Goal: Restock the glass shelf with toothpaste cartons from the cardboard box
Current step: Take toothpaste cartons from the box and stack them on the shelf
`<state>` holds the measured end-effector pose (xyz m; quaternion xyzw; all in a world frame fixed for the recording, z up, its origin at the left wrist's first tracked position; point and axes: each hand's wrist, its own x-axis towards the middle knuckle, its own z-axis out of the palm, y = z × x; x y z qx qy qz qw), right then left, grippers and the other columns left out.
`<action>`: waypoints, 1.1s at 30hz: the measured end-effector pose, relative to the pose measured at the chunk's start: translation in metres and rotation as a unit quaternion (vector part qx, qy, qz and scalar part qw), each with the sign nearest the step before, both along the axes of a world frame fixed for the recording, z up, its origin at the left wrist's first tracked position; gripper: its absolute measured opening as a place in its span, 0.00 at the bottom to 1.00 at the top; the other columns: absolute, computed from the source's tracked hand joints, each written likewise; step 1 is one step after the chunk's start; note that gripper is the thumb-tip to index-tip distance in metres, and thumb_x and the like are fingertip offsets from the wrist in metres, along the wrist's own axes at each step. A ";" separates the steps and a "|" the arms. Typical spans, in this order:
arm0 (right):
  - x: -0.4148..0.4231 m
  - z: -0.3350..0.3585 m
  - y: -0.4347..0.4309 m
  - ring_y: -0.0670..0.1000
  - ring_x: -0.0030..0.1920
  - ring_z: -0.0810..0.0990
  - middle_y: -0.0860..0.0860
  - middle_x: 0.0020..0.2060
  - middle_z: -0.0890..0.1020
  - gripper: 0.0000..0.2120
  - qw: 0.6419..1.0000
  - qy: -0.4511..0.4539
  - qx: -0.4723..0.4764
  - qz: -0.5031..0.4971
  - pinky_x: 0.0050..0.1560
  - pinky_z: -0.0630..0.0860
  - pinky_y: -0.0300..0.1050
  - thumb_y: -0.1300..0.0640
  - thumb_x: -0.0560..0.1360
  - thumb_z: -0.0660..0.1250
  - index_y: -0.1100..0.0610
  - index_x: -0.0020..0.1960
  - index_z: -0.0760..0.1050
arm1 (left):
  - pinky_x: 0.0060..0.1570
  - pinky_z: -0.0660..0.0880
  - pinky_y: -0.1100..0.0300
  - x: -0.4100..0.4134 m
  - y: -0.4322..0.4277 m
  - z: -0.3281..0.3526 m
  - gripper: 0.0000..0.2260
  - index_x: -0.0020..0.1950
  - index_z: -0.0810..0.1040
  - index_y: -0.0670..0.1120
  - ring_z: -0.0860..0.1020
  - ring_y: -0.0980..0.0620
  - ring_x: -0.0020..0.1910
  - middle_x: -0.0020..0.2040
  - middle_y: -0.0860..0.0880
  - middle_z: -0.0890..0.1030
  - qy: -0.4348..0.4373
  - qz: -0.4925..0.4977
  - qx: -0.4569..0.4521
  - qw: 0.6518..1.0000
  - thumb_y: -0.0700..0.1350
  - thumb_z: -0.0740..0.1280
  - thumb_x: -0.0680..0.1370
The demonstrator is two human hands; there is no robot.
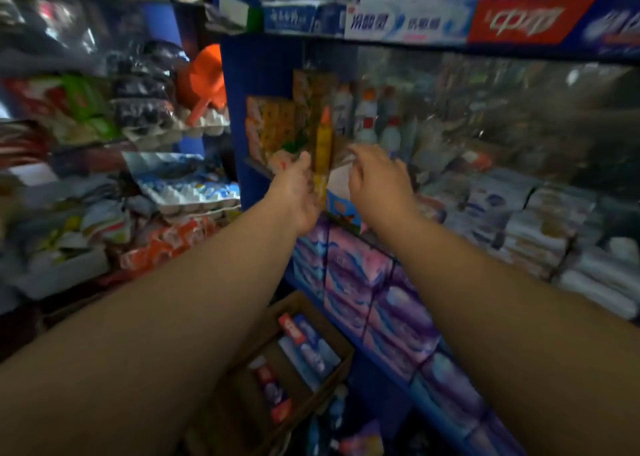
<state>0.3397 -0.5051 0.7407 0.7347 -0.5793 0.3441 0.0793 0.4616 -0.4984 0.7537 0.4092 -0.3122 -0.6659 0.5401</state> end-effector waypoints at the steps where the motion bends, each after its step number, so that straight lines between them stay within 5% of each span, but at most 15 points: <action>1: 0.005 -0.020 -0.004 0.58 0.64 0.73 0.58 0.63 0.76 0.19 1.000 -0.003 0.024 0.013 0.63 0.68 0.54 0.57 0.77 0.58 0.59 0.66 0.72 | 0.63 0.70 0.58 0.006 -0.004 -0.024 0.26 0.76 0.61 0.43 0.72 0.45 0.66 0.69 0.38 0.71 -0.019 -0.004 0.018 1.000 0.56 0.51 0.83; 5: 0.020 -0.116 -0.016 0.59 0.65 0.73 0.59 0.67 0.73 0.23 0.978 -0.028 0.203 0.026 0.63 0.69 0.50 0.56 0.78 0.61 0.57 0.72 0.66 | 0.42 0.76 0.61 0.034 0.000 -0.127 0.20 0.69 0.70 0.44 0.76 0.51 0.55 0.58 0.48 0.75 -0.015 0.039 0.133 0.990 0.53 0.52 0.83; 8: 0.029 -0.192 -0.020 0.59 0.65 0.73 0.58 0.67 0.74 0.26 0.946 -0.060 0.316 0.028 0.62 0.69 0.48 0.54 0.77 0.64 0.56 0.73 0.64 | 0.49 0.76 0.53 0.052 0.006 -0.194 0.21 0.69 0.71 0.38 0.78 0.42 0.59 0.53 0.43 0.78 0.014 0.060 0.237 0.970 0.51 0.56 0.82; 10: 0.036 -0.242 -0.024 0.59 0.65 0.73 0.58 0.66 0.74 0.27 0.925 -0.069 0.373 0.022 0.63 0.70 0.48 0.51 0.76 0.66 0.54 0.73 0.63 | 0.47 0.75 0.59 0.063 0.011 -0.237 0.20 0.68 0.70 0.35 0.80 0.46 0.57 0.54 0.40 0.75 -0.015 0.055 0.283 0.958 0.48 0.55 0.83; 13: 0.046 -0.321 -0.034 0.59 0.68 0.71 0.57 0.70 0.70 0.30 0.892 -0.067 0.447 0.011 0.67 0.68 0.52 0.49 0.76 0.66 0.53 0.75 0.60 | 0.58 0.73 0.53 0.082 0.014 -0.309 0.21 0.71 0.68 0.38 0.77 0.44 0.61 0.69 0.43 0.72 -0.041 0.076 0.352 0.932 0.49 0.55 0.83; 15: 0.053 -0.365 -0.038 0.58 0.72 0.66 0.54 0.75 0.63 0.36 0.879 -0.060 0.473 0.017 0.69 0.66 0.52 0.49 0.75 0.68 0.50 0.78 0.53 | 0.58 0.73 0.48 0.093 0.012 -0.356 0.20 0.68 0.71 0.38 0.76 0.42 0.62 0.67 0.40 0.74 -0.065 0.094 0.410 0.905 0.50 0.58 0.82; 18: 0.061 -0.418 -0.045 0.60 0.71 0.66 0.58 0.74 0.63 0.35 0.844 0.000 0.535 -0.018 0.66 0.68 0.53 0.47 0.77 0.65 0.55 0.78 0.53 | 0.40 0.73 0.56 0.099 0.009 -0.411 0.15 0.59 0.73 0.38 0.81 0.50 0.41 0.54 0.42 0.79 -0.090 0.101 0.445 0.885 0.49 0.62 0.80; 24: 0.070 -0.479 -0.067 0.61 0.64 0.72 0.59 0.67 0.68 0.33 0.829 0.052 0.554 -0.058 0.61 0.71 0.56 0.45 0.76 0.66 0.55 0.74 0.57 | 0.53 0.77 0.46 0.096 -0.009 -0.487 0.18 0.64 0.73 0.41 0.79 0.41 0.50 0.58 0.40 0.79 -0.064 0.071 0.512 0.854 0.50 0.65 0.79; 29: 0.069 -0.503 -0.078 0.61 0.65 0.71 0.58 0.66 0.68 0.31 0.819 0.096 0.560 -0.084 0.60 0.72 0.58 0.47 0.74 0.68 0.55 0.71 0.59 | 0.47 0.77 0.48 0.090 -0.015 -0.526 0.18 0.66 0.71 0.42 0.79 0.41 0.52 0.59 0.40 0.78 -0.058 0.066 0.541 0.836 0.48 0.66 0.79; 33: 0.070 -0.506 -0.084 0.61 0.65 0.71 0.59 0.66 0.68 0.30 0.806 0.122 0.570 -0.104 0.61 0.73 0.60 0.50 0.74 0.69 0.58 0.70 0.60 | 0.55 0.77 0.44 0.087 -0.021 -0.533 0.19 0.66 0.72 0.43 0.80 0.40 0.54 0.59 0.40 0.79 -0.027 0.074 0.544 0.836 0.48 0.67 0.78</action>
